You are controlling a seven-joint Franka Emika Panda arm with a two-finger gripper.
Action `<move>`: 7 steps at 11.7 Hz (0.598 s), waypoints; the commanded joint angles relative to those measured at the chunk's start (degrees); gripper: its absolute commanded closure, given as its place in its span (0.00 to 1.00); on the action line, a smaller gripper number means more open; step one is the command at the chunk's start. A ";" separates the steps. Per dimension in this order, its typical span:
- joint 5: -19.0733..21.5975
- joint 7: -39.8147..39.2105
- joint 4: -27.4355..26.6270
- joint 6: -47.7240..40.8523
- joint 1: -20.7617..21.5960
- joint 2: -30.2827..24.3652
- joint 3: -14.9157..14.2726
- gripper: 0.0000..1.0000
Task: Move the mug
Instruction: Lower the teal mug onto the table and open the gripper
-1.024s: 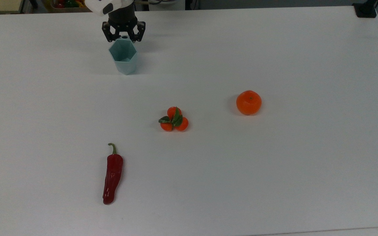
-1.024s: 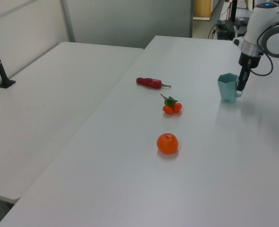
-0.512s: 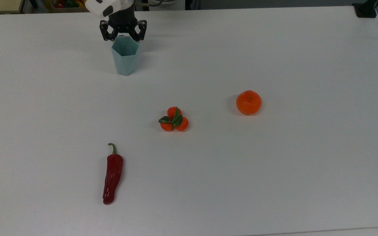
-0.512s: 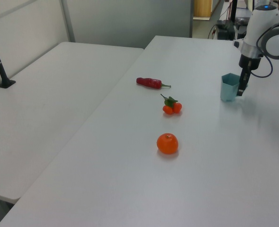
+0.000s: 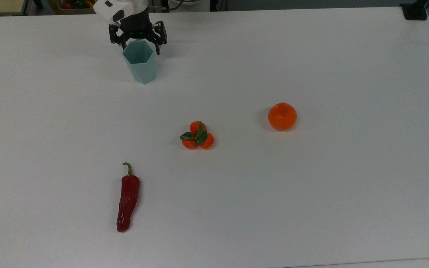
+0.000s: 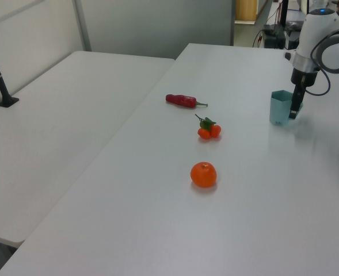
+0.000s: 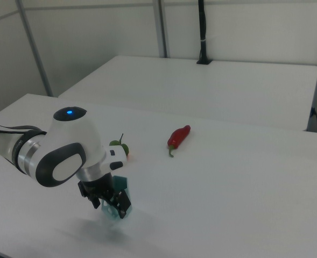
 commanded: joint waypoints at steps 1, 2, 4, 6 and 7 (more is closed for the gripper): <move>2.59 -0.40 0.22 -0.35 0.25 -0.09 -1.07 0.00; 2.59 -0.40 0.92 -2.10 0.25 -0.36 -1.15 0.00; 2.59 -0.40 5.64 -9.72 0.77 -0.88 -1.07 0.00; 2.59 -0.40 11.18 -17.11 1.13 -0.80 -0.54 0.00; 2.59 -0.40 14.26 -21.32 1.91 -0.71 -0.54 0.00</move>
